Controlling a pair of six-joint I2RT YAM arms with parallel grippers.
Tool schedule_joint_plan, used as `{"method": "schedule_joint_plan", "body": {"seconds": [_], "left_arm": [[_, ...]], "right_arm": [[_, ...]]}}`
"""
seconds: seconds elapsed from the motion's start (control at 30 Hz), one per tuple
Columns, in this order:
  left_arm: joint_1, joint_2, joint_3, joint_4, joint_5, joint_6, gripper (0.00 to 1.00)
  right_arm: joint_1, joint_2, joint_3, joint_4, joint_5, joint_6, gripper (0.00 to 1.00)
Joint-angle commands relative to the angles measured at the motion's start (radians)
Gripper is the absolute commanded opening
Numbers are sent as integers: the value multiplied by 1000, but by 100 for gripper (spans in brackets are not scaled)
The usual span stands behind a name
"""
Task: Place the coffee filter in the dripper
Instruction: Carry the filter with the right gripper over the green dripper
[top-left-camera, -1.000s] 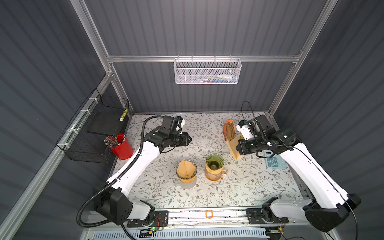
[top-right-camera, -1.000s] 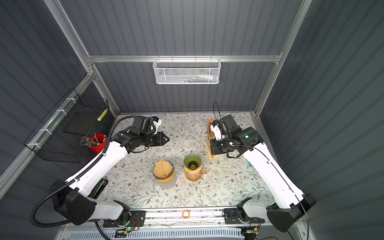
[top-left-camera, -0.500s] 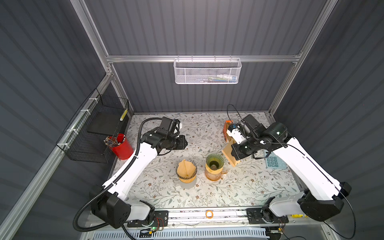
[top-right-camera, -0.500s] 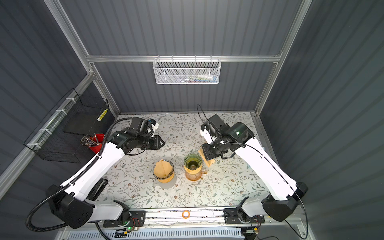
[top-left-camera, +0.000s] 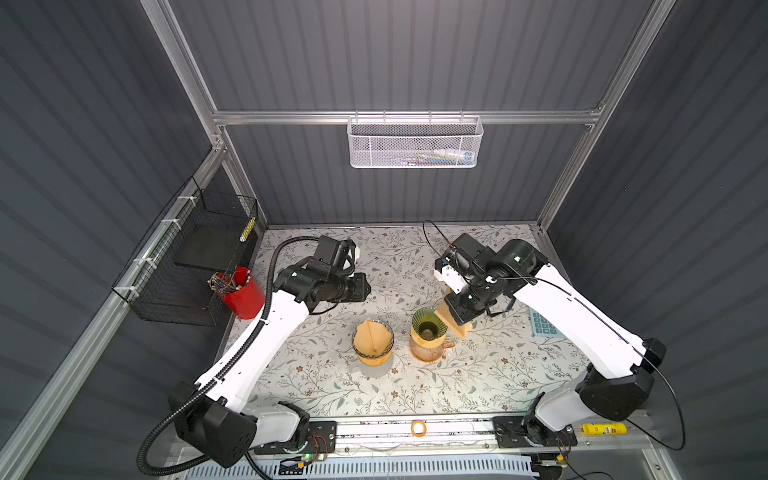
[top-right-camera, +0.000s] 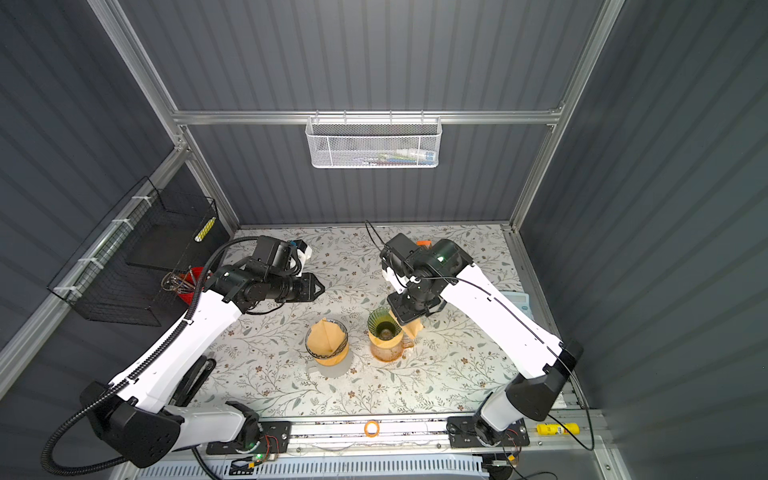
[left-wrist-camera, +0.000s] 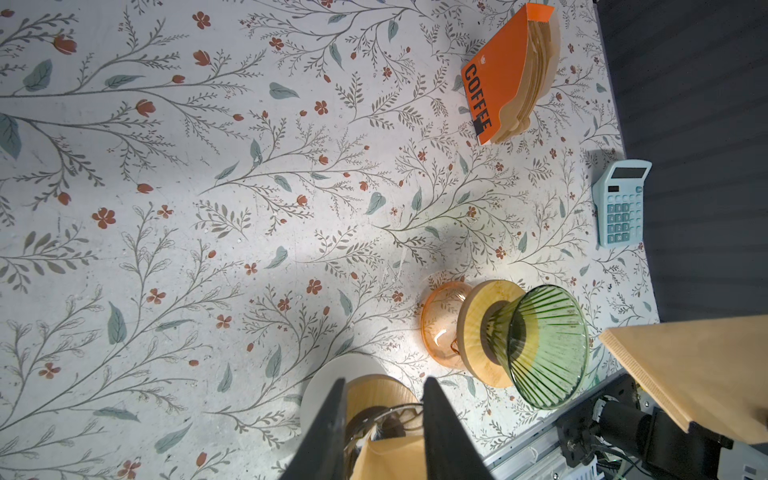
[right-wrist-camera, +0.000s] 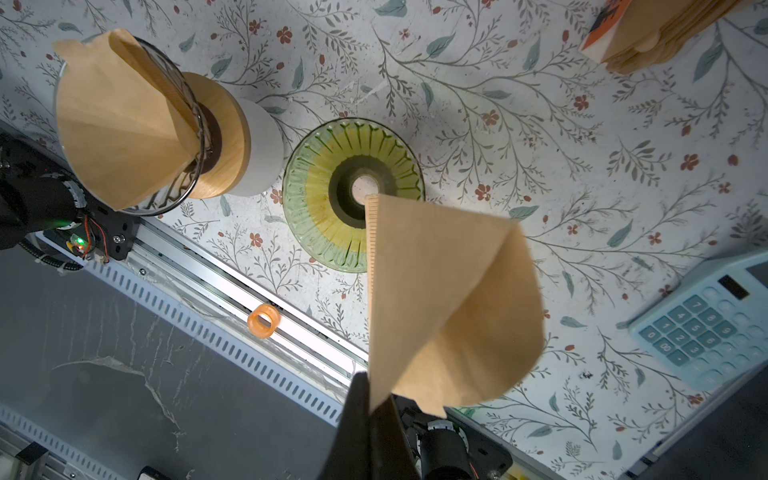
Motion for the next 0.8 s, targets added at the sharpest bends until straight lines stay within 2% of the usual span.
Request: {"method": "schedule_joint_plan", "body": {"seconds": [0.0,0.77], "left_arm": [[7,-22,-15,-20,-7,17,32],[7,-57,-81,73,24,-4,32]], "right_arm": [[14,33,28,-36,20,-18,0],[51,194,88,-44,18,-34,3]]}}
